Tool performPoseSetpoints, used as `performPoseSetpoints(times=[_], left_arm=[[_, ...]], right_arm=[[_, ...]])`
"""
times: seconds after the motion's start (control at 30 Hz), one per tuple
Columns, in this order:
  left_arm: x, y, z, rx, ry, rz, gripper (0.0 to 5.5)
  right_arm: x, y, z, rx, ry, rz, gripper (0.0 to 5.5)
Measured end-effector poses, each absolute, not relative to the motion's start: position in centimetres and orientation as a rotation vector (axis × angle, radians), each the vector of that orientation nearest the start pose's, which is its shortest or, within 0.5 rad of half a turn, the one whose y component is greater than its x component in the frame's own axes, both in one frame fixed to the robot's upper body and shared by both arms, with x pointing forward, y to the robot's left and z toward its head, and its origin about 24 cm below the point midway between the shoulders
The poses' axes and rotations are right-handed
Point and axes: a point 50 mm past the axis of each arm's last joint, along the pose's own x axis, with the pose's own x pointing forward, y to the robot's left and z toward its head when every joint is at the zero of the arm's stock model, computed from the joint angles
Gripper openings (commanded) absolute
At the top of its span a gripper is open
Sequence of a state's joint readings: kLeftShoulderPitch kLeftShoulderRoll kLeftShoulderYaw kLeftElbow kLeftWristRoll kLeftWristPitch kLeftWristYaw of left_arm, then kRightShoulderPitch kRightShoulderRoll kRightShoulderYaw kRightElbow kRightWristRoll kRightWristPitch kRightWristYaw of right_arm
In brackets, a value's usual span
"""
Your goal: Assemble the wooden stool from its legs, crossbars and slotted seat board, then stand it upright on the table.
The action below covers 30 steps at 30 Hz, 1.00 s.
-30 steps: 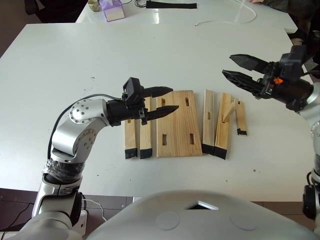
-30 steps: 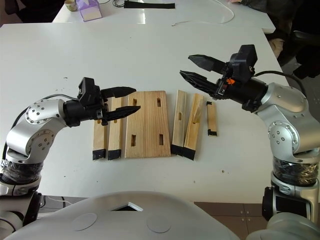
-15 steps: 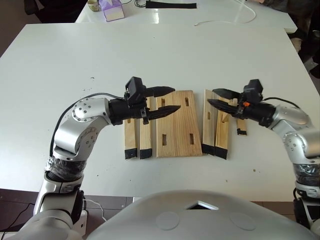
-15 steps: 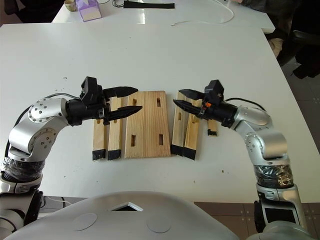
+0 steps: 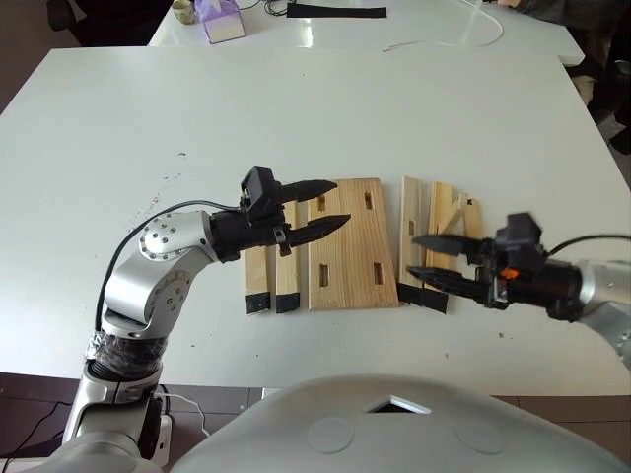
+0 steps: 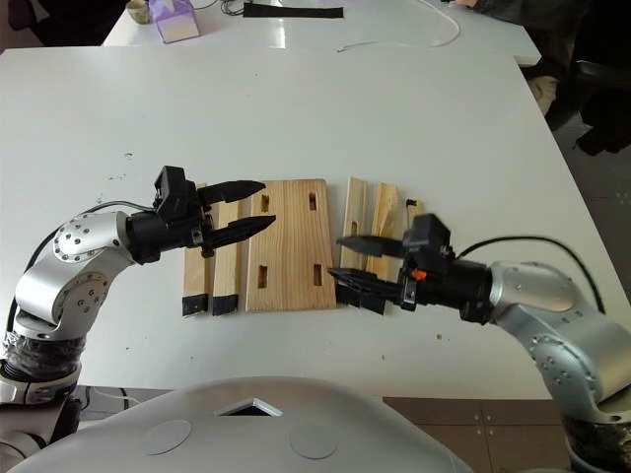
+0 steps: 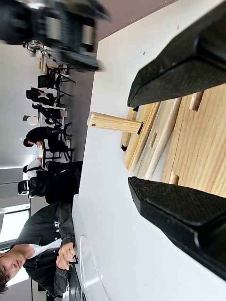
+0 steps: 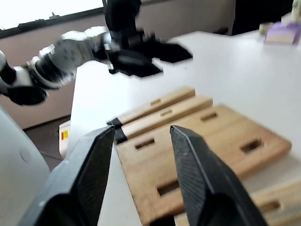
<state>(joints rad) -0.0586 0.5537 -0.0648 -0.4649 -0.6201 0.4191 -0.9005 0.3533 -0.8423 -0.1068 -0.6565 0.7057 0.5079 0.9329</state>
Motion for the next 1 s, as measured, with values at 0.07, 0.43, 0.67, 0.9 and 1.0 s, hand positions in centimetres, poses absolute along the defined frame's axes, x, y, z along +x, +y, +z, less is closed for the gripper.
performPoseSetpoints(times=[0.07, 0.43, 0.67, 0.9, 1.0], left_arm=[[21.5, 14.3, 13.0, 0.007, 0.008, -1.229, 2.77], [21.5, 14.2, 12.6, 0.034, 0.004, -1.225, 2.77], [21.1, 14.3, 12.1, 0.024, 0.02, -1.209, 2.77], [20.7, 14.4, 11.8, 0.019, 0.027, -1.184, 2.77], [20.6, 14.4, 11.8, 0.021, 0.02, -1.18, 2.77]], right_arm=[[15.1, -20.7, 8.9, -0.148, 0.464, 1.153, 2.2], [15.4, -23.1, 5.1, -0.396, 0.503, 1.149, 2.2], [16.1, -25.1, 5.9, -0.479, 0.524, 1.119, 2.2], [16.7, -25.3, 8.5, -0.469, 0.484, 1.113, 2.36], [16.4, -24.6, 10.8, -0.438, 0.426, 1.067, 2.78]])
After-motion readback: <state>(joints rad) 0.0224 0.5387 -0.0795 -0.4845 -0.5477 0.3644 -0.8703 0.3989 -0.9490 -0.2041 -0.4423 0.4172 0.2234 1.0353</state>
